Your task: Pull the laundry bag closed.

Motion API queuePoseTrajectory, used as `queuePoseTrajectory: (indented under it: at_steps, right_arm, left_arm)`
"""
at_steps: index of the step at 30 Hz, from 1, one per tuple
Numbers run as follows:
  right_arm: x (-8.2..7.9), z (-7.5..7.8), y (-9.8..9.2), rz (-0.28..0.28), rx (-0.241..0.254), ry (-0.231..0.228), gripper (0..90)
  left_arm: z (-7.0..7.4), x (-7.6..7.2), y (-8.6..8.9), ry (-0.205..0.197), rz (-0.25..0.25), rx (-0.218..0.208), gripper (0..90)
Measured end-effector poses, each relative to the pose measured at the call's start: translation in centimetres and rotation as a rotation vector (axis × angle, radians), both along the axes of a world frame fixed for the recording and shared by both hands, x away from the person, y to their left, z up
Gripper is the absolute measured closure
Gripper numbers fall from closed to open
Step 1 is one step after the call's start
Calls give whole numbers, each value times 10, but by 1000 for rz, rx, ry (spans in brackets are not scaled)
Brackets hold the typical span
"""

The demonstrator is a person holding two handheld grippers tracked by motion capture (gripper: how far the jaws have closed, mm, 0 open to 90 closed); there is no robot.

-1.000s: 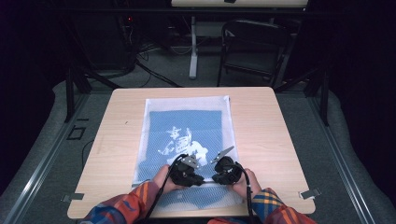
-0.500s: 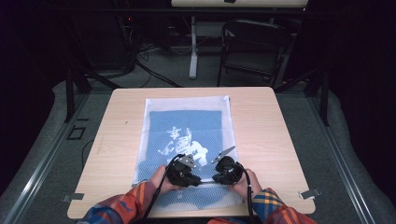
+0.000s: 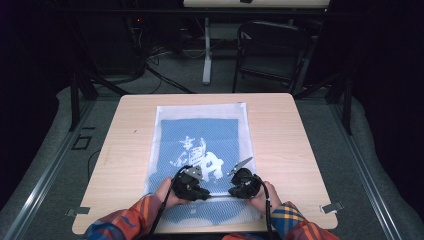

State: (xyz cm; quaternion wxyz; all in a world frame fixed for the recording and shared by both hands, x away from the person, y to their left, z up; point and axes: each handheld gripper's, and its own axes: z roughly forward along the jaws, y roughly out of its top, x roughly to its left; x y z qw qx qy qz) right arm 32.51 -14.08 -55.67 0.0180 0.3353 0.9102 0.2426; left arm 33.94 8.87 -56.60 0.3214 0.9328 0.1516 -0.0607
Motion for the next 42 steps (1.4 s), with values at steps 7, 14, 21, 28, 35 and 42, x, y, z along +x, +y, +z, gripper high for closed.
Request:
queuePoseTrajectory:
  at_steps: [7, 14, 21, 28, 35, 42]
  right_arm:
    - [0, 0, -10, -20, -5, 12, 900]
    - [-1, 0, -9, -19, -10, 4, 900]
    - [-1, 1, -6, 23, -33, -16, 900]
    - [0, 7, 15, 75, 0, -74, 889]
    - [10, -1, 14, 53, -10, -41, 900]
    - [9, 0, 8, 4, -29, -13, 900]
  left_arm:
    - [0, 0, 6, 11, 4, -6, 827]
    - [2, 0, 13, 10, 16, 6, 827]
    - [-1, 0, 12, 22, 17, -1, 826]
    - [-2, 2, 12, 25, 17, -2, 825]
    - [-2, 3, 10, 24, 6, -6, 825]
    - [-2, 2, 1, 13, -3, -6, 825]
